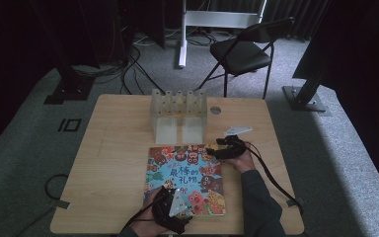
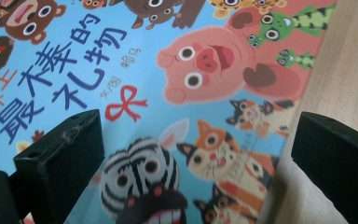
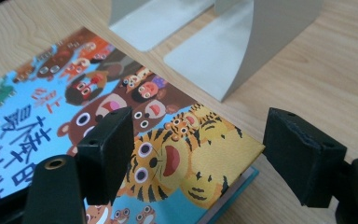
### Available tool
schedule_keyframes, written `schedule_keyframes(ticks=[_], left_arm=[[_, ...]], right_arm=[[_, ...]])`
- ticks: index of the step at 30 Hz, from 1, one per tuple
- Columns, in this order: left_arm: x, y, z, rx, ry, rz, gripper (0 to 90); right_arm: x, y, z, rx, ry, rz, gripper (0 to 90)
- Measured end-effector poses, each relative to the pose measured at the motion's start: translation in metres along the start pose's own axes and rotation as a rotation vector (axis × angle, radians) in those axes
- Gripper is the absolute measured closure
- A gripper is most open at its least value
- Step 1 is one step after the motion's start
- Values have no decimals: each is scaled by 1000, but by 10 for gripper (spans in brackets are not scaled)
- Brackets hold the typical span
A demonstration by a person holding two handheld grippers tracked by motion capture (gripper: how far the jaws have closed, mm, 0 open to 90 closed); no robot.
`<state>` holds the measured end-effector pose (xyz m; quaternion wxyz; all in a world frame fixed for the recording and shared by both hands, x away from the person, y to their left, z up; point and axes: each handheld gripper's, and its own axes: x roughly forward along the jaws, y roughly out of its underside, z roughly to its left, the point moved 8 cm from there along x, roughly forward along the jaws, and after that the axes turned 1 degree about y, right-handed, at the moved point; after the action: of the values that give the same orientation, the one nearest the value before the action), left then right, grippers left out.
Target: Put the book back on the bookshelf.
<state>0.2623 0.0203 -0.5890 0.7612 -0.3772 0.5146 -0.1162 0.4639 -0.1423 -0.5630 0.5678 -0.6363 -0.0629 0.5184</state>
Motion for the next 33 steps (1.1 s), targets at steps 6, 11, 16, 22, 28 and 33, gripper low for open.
schedule_keyframes(ticks=[6,11,16,22,28,33], left_arm=[[6,-6,-4,0,-9,-9,23],[7,-11,-3,-2,-42,-43,48],[2,-13,-2,-8,-44,-65,57],[-7,-18,0,6,-66,-109,65],[-14,-22,1,5,-74,-129,67],[-15,-22,1,13,-79,-135,77]], right_arm=[[-6,-8,3,-4,-6,-18,249],[-9,-13,5,-10,-13,-21,249],[-11,-16,5,-6,-19,-30,249],[-12,-15,6,1,-21,-25,248],[-13,-17,7,41,-63,-38,272],[-11,-18,13,41,-98,-29,311]])
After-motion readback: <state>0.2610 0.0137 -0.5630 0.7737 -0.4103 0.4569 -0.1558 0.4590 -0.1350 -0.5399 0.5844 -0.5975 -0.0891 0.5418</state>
